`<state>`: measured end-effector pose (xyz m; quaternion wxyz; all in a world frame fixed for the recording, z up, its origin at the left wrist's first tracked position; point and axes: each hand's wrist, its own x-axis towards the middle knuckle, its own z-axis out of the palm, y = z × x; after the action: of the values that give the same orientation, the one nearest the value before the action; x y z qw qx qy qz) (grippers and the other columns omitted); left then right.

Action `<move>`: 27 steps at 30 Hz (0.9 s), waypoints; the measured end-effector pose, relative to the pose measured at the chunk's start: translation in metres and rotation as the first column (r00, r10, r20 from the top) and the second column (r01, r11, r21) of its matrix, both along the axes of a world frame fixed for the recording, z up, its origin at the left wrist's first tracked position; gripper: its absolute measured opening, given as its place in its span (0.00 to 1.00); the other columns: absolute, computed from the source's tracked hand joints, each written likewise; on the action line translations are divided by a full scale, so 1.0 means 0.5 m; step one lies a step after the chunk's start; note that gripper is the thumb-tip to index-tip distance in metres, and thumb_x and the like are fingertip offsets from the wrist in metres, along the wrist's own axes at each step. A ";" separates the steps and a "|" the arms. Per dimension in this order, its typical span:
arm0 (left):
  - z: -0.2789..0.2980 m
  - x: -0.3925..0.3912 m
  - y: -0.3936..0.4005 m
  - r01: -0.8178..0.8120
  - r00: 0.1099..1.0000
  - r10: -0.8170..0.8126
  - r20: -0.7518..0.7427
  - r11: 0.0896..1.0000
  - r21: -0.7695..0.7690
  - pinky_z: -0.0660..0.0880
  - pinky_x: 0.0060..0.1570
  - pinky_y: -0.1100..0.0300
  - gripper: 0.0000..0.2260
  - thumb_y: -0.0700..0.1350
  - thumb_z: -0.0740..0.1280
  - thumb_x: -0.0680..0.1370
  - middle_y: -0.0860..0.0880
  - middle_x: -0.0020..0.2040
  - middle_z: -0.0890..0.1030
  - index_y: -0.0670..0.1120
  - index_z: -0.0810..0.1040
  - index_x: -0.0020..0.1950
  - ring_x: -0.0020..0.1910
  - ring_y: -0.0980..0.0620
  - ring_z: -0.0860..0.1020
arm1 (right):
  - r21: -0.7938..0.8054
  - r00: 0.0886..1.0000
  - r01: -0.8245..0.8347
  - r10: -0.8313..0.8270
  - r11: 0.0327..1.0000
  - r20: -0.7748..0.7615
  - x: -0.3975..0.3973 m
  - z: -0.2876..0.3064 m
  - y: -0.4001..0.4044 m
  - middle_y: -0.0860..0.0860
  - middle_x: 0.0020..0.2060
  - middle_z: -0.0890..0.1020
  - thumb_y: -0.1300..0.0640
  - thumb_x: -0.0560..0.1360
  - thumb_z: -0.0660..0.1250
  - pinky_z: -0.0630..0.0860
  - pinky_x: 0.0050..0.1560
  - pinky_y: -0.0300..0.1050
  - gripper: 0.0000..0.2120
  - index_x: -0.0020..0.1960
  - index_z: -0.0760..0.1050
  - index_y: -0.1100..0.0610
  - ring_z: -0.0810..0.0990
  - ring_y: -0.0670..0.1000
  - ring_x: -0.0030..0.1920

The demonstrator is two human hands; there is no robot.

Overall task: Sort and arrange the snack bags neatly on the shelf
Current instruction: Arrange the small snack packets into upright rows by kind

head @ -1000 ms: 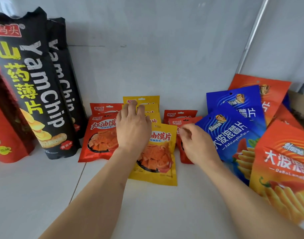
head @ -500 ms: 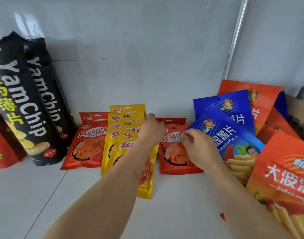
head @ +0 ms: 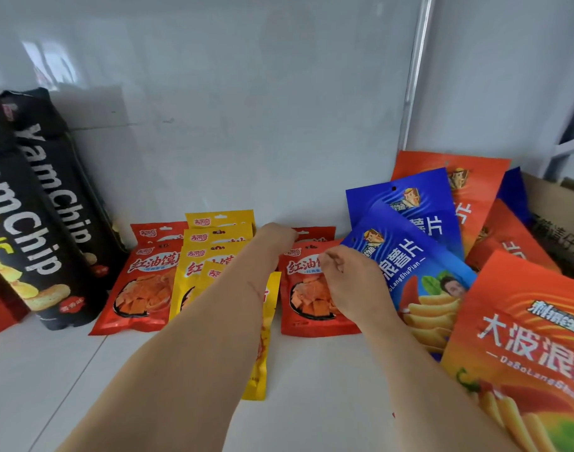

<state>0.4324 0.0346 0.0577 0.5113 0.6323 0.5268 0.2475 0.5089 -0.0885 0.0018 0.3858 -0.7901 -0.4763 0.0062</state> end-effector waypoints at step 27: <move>0.059 -0.101 0.025 0.004 0.783 0.026 0.622 0.999 -0.046 0.81 0.51 0.40 0.08 0.38 0.69 0.79 0.41 0.48 0.87 0.42 0.80 0.58 0.47 0.40 0.86 | 0.185 0.953 0.004 0.052 0.983 -0.298 0.002 0.008 0.010 0.50 0.71 0.72 0.38 0.76 0.64 0.70 0.67 0.46 0.34 0.76 0.63 0.54 0.71 0.49 0.70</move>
<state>0.3821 0.0472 0.0870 0.6688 0.5009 0.3379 0.4332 0.5097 -0.0834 0.0058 0.5249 -0.7351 -0.4202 0.0874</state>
